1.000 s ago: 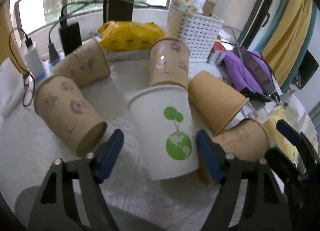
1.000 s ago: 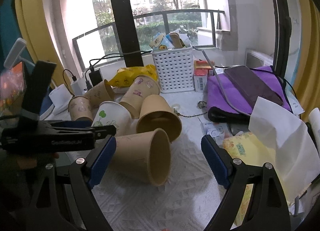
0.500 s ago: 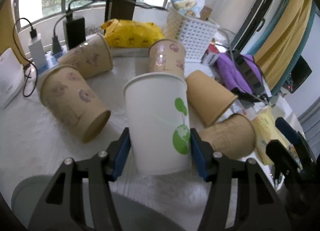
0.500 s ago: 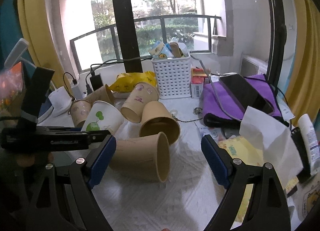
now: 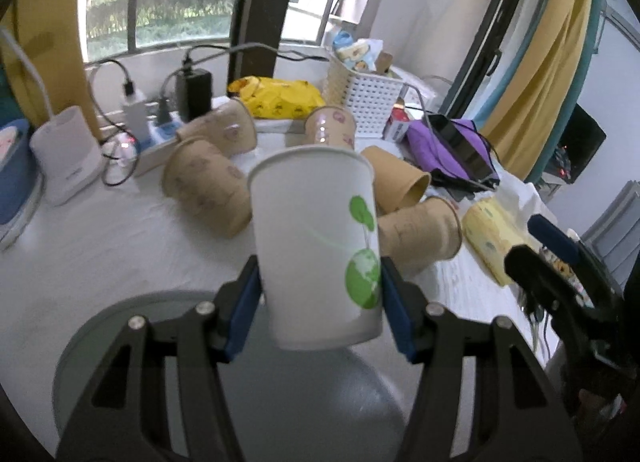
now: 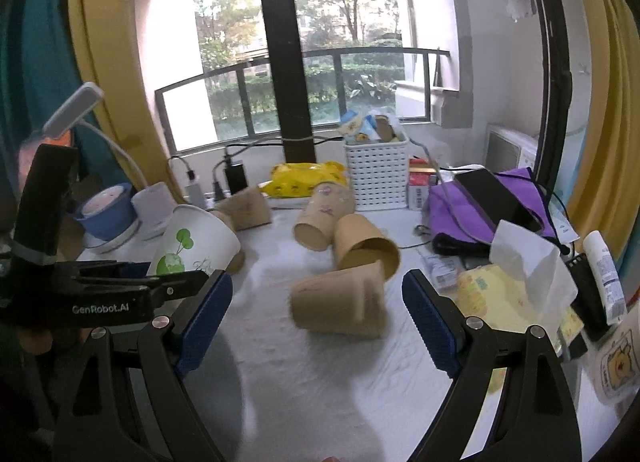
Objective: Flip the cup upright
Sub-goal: 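Lift the white cup with the left tool and carry it over the turntable, then grasp the white cup with the right tool while the left tool releases it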
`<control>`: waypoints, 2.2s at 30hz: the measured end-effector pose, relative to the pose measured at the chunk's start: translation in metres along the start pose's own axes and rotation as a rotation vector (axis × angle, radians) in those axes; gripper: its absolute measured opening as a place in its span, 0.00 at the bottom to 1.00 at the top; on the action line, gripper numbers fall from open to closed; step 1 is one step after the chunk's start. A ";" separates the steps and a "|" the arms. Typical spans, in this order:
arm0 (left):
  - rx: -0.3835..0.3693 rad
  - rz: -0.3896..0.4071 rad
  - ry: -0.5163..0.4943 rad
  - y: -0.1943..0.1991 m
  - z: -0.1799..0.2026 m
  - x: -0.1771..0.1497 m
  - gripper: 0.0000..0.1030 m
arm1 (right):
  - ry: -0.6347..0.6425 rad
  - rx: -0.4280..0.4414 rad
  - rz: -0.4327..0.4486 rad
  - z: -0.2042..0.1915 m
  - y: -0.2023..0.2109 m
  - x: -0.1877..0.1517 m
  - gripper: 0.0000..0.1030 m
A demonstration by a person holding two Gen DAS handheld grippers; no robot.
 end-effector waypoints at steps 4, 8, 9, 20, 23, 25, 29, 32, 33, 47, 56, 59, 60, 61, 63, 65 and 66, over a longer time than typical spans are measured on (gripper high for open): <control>0.004 0.026 -0.010 0.025 -0.009 -0.015 0.57 | 0.012 0.019 0.006 -0.022 0.011 -0.001 0.87; 0.014 0.057 -0.022 0.049 -0.019 -0.030 0.57 | 0.019 0.054 0.013 -0.048 0.022 -0.002 0.87; 0.018 0.062 -0.023 0.053 -0.021 -0.033 0.57 | 0.018 0.064 0.012 -0.054 0.025 -0.002 0.87; 0.095 0.112 -0.043 0.102 -0.058 -0.087 0.57 | 0.080 0.142 -0.003 -0.128 0.045 -0.012 0.87; 0.102 0.114 -0.035 0.112 -0.070 -0.105 0.57 | 0.099 0.176 -0.010 -0.150 0.050 -0.015 0.87; 0.114 0.118 -0.035 0.118 -0.079 -0.118 0.57 | 0.120 0.201 -0.019 -0.166 0.053 -0.018 0.87; 0.119 0.114 -0.011 0.129 -0.094 -0.138 0.57 | 0.148 0.256 -0.047 -0.194 0.054 -0.028 0.87; 0.109 0.141 -0.021 0.137 -0.099 -0.147 0.57 | 0.125 0.309 -0.081 -0.209 0.053 -0.036 0.87; 0.112 0.151 -0.032 0.139 -0.099 -0.150 0.57 | 0.113 0.327 -0.093 -0.213 0.053 -0.038 0.87; -0.027 0.386 -0.141 0.168 -0.084 -0.185 0.57 | 0.041 0.477 -0.181 -0.255 0.063 -0.055 0.87; -0.072 0.484 -0.187 0.189 -0.076 -0.194 0.57 | -0.007 0.571 -0.206 -0.269 0.074 -0.060 0.84; -0.078 0.499 -0.201 0.193 -0.072 -0.194 0.57 | -0.032 0.592 -0.222 -0.269 0.073 -0.061 0.78; -0.078 0.499 -0.208 0.195 -0.070 -0.196 0.57 | -0.035 0.592 -0.225 -0.268 0.072 -0.062 0.77; -0.076 0.500 -0.212 0.195 -0.070 -0.196 0.57 | -0.035 0.592 -0.225 -0.268 0.072 -0.062 0.74; -0.072 0.499 -0.219 0.194 -0.068 -0.197 0.57 | -0.038 0.604 -0.226 -0.268 0.073 -0.061 0.71; -0.068 0.497 -0.221 0.194 -0.069 -0.197 0.59 | -0.039 0.606 -0.224 -0.267 0.072 -0.062 0.70; -0.064 0.493 -0.222 0.194 -0.068 -0.197 0.59 | -0.045 0.611 -0.226 -0.267 0.071 -0.062 0.70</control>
Point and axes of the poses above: each gripper's, at about its wrist camera, not at the fingertips, and y roughly against the way its jaws point, z to its right, x to its top, the point moved 8 cm from there along -y, roughly the way its jaws point, and after that the axes turned 7 degrees about y, right-handed, at the moved point
